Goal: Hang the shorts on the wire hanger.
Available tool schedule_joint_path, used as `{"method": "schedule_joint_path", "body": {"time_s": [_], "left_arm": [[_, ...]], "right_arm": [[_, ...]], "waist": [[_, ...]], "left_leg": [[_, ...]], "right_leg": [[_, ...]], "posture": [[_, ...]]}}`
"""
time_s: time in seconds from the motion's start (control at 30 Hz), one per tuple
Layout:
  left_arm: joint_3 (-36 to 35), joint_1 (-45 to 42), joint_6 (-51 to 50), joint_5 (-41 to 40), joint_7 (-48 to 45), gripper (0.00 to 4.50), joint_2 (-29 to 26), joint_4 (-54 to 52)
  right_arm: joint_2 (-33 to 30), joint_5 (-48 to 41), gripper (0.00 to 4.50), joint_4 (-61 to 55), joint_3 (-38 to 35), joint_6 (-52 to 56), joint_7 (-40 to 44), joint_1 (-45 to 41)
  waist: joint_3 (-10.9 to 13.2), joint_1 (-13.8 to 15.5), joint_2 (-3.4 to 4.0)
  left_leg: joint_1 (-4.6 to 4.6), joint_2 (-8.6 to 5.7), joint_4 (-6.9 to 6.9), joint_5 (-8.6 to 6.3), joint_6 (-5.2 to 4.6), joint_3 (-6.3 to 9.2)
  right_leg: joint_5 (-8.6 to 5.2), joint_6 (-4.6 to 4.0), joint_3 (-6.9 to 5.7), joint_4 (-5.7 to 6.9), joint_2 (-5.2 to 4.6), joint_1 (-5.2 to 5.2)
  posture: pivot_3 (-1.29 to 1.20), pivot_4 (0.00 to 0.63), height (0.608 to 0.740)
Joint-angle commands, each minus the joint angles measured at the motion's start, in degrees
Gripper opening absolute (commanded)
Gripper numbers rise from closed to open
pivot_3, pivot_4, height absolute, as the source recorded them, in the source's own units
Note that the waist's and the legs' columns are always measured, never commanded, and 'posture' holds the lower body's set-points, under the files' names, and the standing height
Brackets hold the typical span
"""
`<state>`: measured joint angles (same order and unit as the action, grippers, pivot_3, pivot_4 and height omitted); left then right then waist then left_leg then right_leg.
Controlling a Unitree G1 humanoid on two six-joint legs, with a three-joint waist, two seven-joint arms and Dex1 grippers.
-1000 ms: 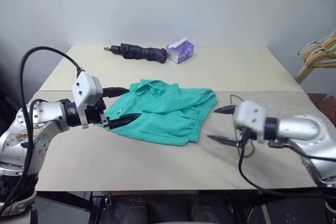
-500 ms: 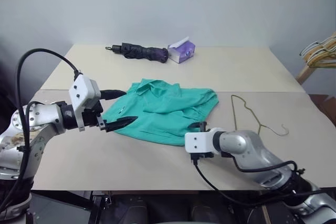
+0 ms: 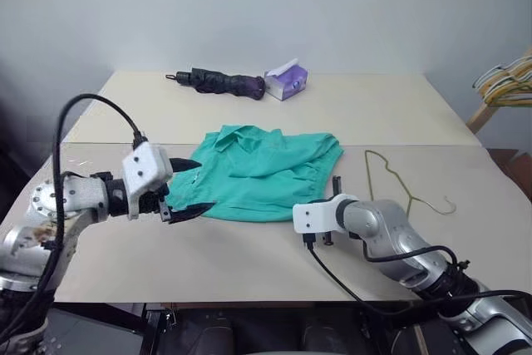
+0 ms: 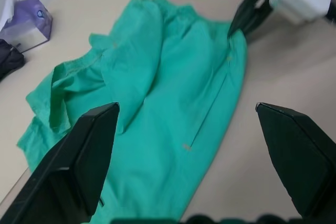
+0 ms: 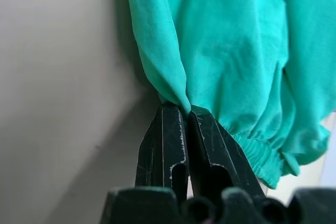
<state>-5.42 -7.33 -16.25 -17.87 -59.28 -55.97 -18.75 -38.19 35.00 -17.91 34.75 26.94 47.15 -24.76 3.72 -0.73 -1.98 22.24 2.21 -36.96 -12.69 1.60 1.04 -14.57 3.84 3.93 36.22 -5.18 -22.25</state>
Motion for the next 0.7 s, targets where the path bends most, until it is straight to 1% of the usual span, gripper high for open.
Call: {"method": "schedule_joint_path", "body": {"time_s": [0.03,0.13,0.23,0.33,0.37,0.5,0.6,0.7], "left_arm": [[1.28,2.05,15.29,9.26,-2.37,4.50,-3.70,6.23],[2.33,1.70,22.27,13.43,-2.05,4.50,-4.85,11.51],[4.92,-0.66,29.34,20.57,0.88,4.50,-4.84,18.21],[9.61,-4.82,34.04,30.09,7.21,4.50,-2.67,26.20],[10.50,-5.68,35.29,31.72,8.37,4.50,-2.23,27.94],[16.86,-13.53,37.20,39.93,13.12,4.50,2.45,38.37],[19.69,-18.77,38.77,41.49,12.69,3.94,4.71,44.75],[21.10,-23.64,39.23,44.20,16.87,3.04,7.25,51.35]], "right_arm": [[0.67,0.16,0.09,-1.11,-3.21,-1.37,-1.05,0.00],[0.44,0.92,0.09,-0.78,-3.64,-2.34,-0.73,0.08],[0.81,0.96,0.09,-0.90,-4.24,-2.68,-0.89,0.72],[0.58,1.54,0.09,-1.41,-4.79,-3.15,-1.21,1.41],[0.62,1.51,0.09,-1.48,-4.96,-3.22,-1.18,1.58],[0.67,1.87,0.09,-1.45,-5.13,-4.11,-0.85,1.86],[1.36,1.56,0.00,-1.72,-5.40,-4.49,-0.55,1.70],[1.77,1.84,0.00,-1.94,-5.66,-4.35,-0.33,1.78]], "waist": [[0.00,-0.03,0.00],[0.01,0.04,0.01],[0.00,0.44,0.00],[-0.01,0.50,0.00],[-0.02,0.57,0.00],[-0.11,0.96,-0.05],[-0.72,1.38,0.10],[-0.97,1.38,0.11]], "left_leg": [[-0.01,0.02,0.01,0.00,0.00,-0.01],[0.02,0.01,0.02,0.00,0.00,-0.03],[0.02,0.01,0.01,0.00,0.00,-0.04],[0.03,0.01,0.00,0.00,0.00,-0.05],[0.03,0.00,0.00,0.00,0.00,-0.05],[0.04,-0.02,0.00,0.00,0.00,-0.05],[0.00,-0.04,-0.02,0.01,0.01,-0.05],[-0.07,-0.04,-0.02,0.01,0.02,-0.05]], "right_leg": [[0.00,-0.01,0.00,-0.01,0.01,-0.01],[-0.01,-0.02,0.00,-0.02,-0.01,-0.02],[-0.01,-0.01,-0.01,-0.02,-0.02,-0.01],[0.00,0.00,-0.02,-0.01,-0.01,-0.02],[0.00,0.01,-0.02,0.01,-0.02,0.00],[0.02,0.04,-0.02,0.00,-0.02,-0.01],[0.03,0.05,-0.04,0.02,-0.03,0.02],[0.03,0.05,-0.03,0.05,-0.02,0.08]], "posture": [[0.04,0.030,0.740],[0.04,0.025,0.740],[0.03,0.018,0.740],[0.03,0.014,0.740],[0.03,0.013,0.740],[0.04,0.002,0.740],[0.03,0.000,0.740],[0.03,0.000,0.740]]}}
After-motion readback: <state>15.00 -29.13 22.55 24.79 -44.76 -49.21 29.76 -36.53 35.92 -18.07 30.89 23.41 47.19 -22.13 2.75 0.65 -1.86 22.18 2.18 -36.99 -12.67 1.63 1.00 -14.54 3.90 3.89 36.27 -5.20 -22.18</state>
